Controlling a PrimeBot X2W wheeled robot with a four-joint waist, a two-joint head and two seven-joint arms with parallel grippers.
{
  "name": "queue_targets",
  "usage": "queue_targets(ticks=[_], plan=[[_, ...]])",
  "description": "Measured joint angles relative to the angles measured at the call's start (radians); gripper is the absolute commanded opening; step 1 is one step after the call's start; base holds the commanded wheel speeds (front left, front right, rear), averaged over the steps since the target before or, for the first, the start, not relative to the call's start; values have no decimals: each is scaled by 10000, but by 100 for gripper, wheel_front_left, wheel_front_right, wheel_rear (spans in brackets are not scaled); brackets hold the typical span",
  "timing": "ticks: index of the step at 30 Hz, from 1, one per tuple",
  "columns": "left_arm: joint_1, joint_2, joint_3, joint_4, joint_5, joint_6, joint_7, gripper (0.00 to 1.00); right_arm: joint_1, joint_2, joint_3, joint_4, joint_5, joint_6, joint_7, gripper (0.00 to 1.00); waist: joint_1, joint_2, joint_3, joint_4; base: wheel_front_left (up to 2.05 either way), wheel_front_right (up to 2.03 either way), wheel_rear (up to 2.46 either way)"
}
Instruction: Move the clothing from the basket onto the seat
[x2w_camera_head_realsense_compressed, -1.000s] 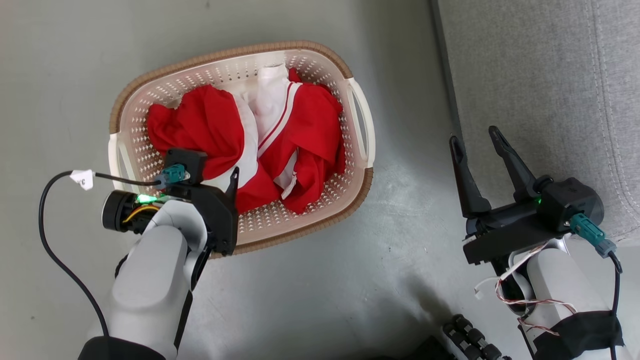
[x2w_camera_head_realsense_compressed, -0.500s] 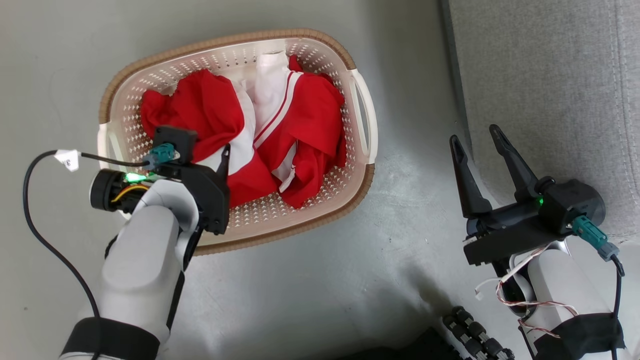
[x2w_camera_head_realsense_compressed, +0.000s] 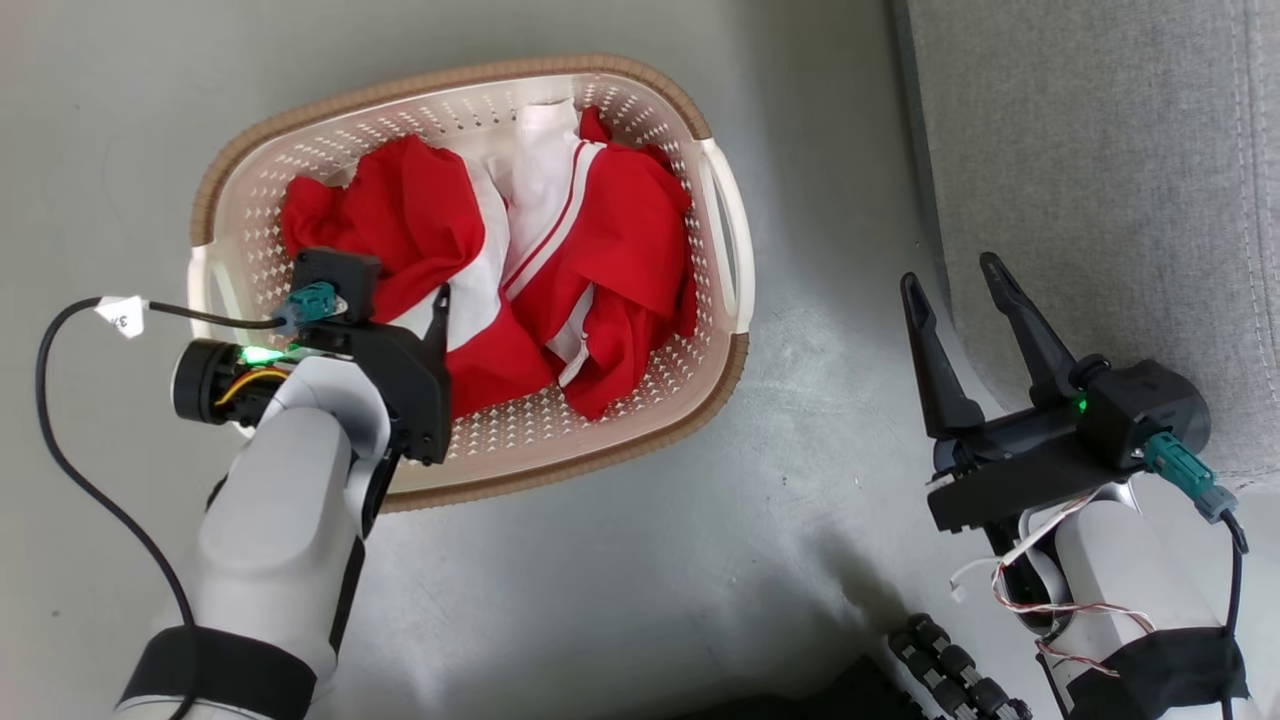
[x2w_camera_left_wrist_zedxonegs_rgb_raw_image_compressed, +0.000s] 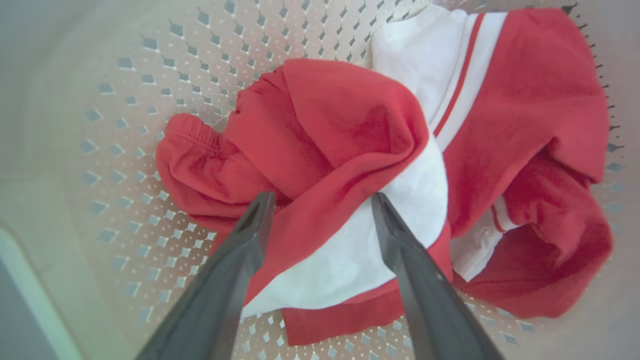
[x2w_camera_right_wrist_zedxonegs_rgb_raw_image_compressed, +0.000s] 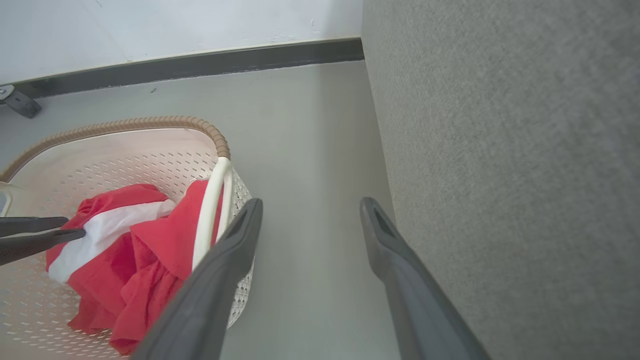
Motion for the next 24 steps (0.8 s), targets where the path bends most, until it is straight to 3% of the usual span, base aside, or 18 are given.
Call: queue_targets(ticks=[9,23,24], plan=[[-3,-412,-207,163,-247,-146,-42,100,-6,79,2,100,19,12,2,100,2,4,-191,-79,0,0,0],[-8,-395,-472,520,-263,-146,-94,100,-15,163,38,136,52,13,2,100,1,3,-187,-282,0,0,0],[-9,-383,-483,550,-263,-146,-117,95,-15,165,50,132,52,13,2,100,1,3,-179,-299,0,0,0]])
